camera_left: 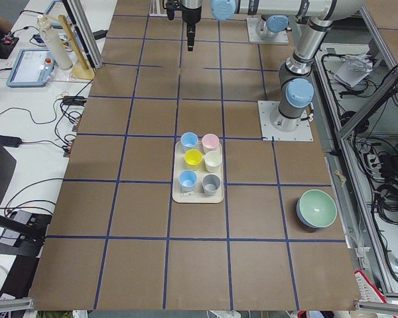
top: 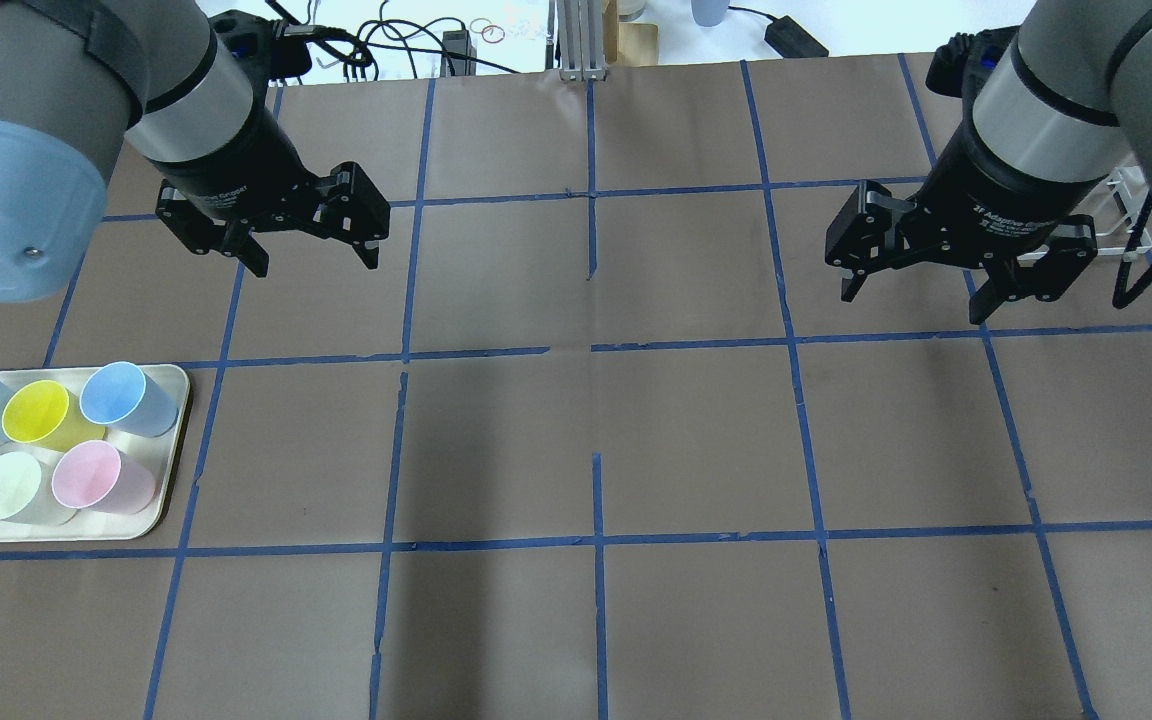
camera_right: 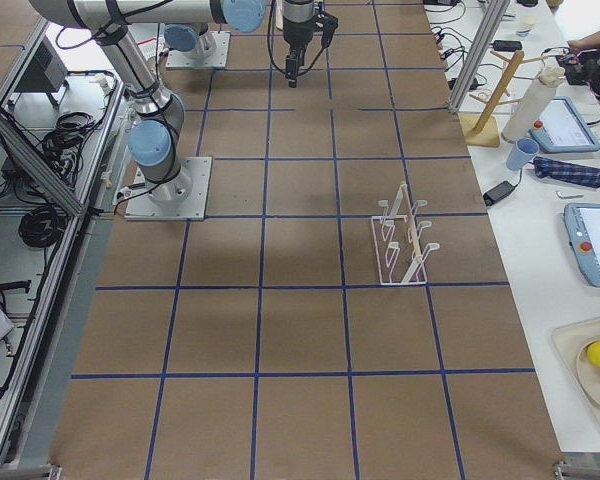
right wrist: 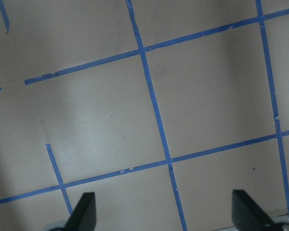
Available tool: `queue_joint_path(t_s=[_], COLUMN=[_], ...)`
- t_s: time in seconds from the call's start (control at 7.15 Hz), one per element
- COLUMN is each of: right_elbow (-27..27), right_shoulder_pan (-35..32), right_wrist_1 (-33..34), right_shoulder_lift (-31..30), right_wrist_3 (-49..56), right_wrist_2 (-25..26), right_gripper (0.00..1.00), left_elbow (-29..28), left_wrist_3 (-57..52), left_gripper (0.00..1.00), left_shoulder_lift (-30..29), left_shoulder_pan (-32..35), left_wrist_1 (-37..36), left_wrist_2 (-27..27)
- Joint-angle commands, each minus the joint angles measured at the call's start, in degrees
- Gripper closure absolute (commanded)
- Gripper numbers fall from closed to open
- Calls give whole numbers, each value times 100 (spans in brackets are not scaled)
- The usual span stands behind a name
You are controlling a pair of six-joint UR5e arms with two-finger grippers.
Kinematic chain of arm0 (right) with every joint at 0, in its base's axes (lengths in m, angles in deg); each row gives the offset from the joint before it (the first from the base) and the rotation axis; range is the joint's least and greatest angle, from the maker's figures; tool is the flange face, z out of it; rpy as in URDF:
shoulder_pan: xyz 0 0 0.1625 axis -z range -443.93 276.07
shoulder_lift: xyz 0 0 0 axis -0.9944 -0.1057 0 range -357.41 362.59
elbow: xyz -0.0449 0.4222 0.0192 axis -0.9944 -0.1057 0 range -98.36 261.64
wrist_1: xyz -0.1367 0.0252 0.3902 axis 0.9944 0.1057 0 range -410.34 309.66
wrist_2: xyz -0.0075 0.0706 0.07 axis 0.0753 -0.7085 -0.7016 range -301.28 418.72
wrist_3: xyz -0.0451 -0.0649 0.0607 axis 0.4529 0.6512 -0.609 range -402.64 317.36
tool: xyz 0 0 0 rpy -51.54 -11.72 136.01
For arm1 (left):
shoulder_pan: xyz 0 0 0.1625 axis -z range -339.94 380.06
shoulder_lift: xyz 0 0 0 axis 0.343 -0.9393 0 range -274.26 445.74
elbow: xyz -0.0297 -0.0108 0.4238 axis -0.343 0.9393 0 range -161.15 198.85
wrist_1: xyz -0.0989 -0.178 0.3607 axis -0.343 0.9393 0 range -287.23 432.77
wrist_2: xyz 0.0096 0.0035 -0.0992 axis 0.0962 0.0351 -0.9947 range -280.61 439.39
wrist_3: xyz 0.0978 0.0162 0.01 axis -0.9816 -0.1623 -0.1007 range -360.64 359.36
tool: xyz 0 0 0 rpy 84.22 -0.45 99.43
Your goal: Transfer IKEA cup to right arm and place on rack
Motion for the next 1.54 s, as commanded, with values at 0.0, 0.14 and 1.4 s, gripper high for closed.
queue_joint_path(t_s=[0.0,0.14,1.4], right_elbow=[21,30,-5], right_shoulder_pan=[8,8,0], right_wrist_1=[13,22,-57], right_shoulder_lift=[-23,-15,-103], right_wrist_3=[-56,-13,-5], right_wrist_2=[-5,-5,-40], right_gripper=[0,0,0], left_elbow=[26,35,358], left_wrist_3=[0,-9,-2231], left_gripper=[0,0,0], left_shoulder_lift=[26,35,307], left_shoulder_pan=[-1,-1,-1200], left_wrist_1=[0,0,324], left_wrist_2=[10,19,142])
